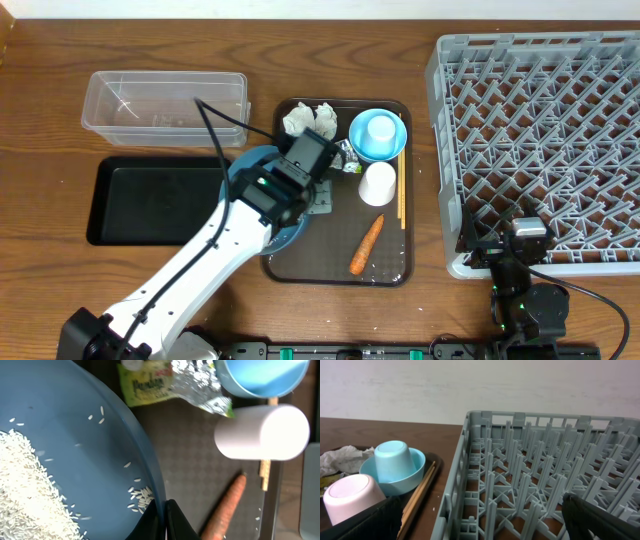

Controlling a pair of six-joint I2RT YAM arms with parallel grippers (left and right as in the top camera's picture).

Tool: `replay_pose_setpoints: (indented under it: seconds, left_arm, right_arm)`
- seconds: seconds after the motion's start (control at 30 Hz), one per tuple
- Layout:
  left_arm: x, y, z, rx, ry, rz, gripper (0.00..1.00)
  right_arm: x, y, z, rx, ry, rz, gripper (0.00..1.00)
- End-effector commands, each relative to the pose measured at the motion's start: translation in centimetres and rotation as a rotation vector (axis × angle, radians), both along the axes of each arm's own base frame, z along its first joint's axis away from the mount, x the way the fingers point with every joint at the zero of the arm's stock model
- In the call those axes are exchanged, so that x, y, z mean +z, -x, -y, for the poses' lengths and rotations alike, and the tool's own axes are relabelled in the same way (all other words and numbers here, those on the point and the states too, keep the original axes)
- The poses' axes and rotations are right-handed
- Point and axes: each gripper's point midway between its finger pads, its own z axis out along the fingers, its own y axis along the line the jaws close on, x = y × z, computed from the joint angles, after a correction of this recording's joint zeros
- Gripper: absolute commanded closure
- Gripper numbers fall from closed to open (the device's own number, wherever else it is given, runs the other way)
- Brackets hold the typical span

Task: Sort waste into correct bins and load items into the dishwasher rack
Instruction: 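Lift the blue bowl and carry it left over the black tray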

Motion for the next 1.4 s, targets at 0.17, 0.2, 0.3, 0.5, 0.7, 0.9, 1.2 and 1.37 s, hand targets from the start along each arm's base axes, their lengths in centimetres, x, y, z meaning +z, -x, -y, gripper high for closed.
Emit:
replay_pose_setpoints:
  seconds: [0.17, 0.2, 0.3, 0.5, 0.7, 0.9, 1.2, 1.37]
  left_arm:
    - [2.6, -1.2, -1.7, 0.038, 0.026, 0.073, 0.94]
    - [2.8, -1.2, -1.8, 0.038, 0.029, 0.079, 0.94]
    - [3.2, -1.1, -1.8, 0.038, 0.037, 0.091, 0.94]
    - [4.6, -1.6, -2.2, 0.042, 0.059, 0.142, 0.94]
    - [5.1, -3.1, -5.1, 0.13, 0.059, 0.164, 0.94]
    - [5.4, -4.7, -8.5, 0.232, 0.054, 0.188, 0.94]
    - [6.1, -7.7, -12.5, 0.36, 0.096, 0.255, 0.94]
    - [5.7, -9.2, -13.5, 0.386, 0.19, 0.244, 0.94]
  right_arm:
    - [-0.1, 0.0, 0.5, -0.021, 0.011, -0.001, 0.01]
    - [-0.1, 0.0, 0.5, -0.021, 0.011, -0.001, 0.01]
    - [-0.1, 0.0, 0.5, -0.021, 0.011, -0.001, 0.01]
    - [-0.1, 0.0, 0.5, -0.021, 0.011, -0.001, 0.01]
    - [-0.1, 0.0, 0.5, -0.021, 0.011, -0.001, 0.01]
    - [-0.1, 0.0, 0.5, -0.021, 0.011, -0.001, 0.01]
    - [-0.1, 0.0, 0.5, -0.021, 0.011, -0.001, 0.01]
    - [-0.1, 0.0, 0.5, -0.021, 0.011, -0.001, 0.01]
